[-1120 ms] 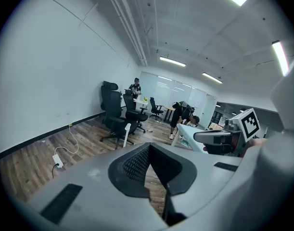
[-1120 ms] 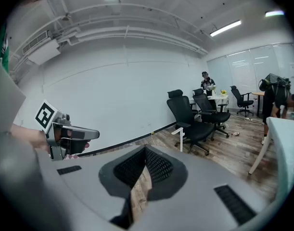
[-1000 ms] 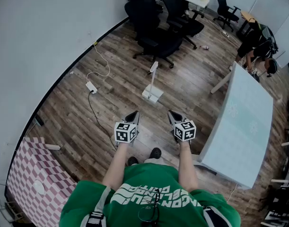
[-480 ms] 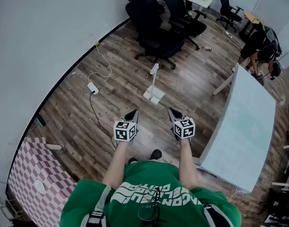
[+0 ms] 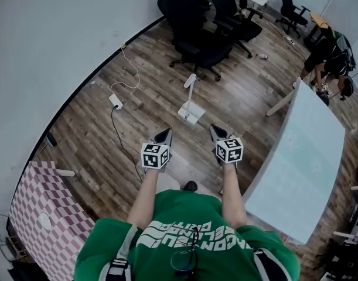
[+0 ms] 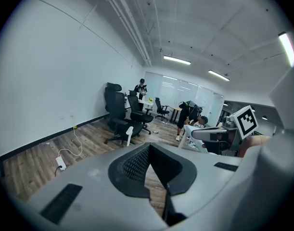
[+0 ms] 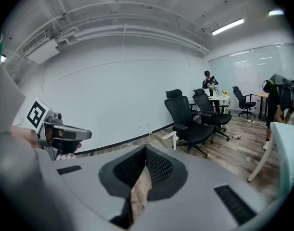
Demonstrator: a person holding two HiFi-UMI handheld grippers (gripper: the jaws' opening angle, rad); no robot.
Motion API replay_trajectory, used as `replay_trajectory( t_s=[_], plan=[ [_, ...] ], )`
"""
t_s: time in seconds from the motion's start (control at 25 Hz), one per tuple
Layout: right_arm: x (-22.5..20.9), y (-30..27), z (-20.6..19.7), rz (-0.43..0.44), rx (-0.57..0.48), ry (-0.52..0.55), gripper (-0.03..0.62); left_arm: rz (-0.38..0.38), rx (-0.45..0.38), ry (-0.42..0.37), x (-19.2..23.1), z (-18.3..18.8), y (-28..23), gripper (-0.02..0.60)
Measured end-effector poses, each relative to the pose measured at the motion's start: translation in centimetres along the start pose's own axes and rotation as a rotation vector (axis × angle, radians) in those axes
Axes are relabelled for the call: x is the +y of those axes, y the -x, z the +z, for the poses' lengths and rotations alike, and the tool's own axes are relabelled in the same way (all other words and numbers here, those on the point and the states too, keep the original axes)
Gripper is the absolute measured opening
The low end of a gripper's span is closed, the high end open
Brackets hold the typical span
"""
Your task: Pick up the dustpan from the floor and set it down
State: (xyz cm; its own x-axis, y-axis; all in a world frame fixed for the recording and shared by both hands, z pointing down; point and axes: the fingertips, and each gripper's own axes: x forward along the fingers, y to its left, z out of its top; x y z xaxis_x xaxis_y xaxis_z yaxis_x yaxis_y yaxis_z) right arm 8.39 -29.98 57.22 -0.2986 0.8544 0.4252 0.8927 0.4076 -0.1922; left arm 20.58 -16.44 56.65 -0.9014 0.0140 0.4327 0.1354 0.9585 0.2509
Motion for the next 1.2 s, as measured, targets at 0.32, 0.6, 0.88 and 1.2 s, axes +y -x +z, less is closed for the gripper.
replay_trajectory(
  t_s=[0.32, 0.6, 0.88, 1.2],
  plan=[
    [-1.6, -3.8, 1.1, 0.003, 0.020, 0.005, 0.008, -0.001, 0.004, 0.022, 2.8, 1.2, -3.5, 0.003],
    [-3.1, -11.3, 3.6, -0.068, 0.035, -0.001, 0.008, -0.074, 0.018, 0.009, 9.3, 4.9, -9.9, 0.003],
    [-3.6, -19.6, 9.2, -0.135, 0.036, 0.019, 0.008, -0.149, 0.010, -0.001, 17.3, 11.4, -16.4, 0.003],
    [-3.8, -24.3, 12.6, -0.198, 0.101, 0.067, 0.008, -0.221, 0.000, 0.023, 22.7, 15.9, -20.3, 0.003]
  ],
)
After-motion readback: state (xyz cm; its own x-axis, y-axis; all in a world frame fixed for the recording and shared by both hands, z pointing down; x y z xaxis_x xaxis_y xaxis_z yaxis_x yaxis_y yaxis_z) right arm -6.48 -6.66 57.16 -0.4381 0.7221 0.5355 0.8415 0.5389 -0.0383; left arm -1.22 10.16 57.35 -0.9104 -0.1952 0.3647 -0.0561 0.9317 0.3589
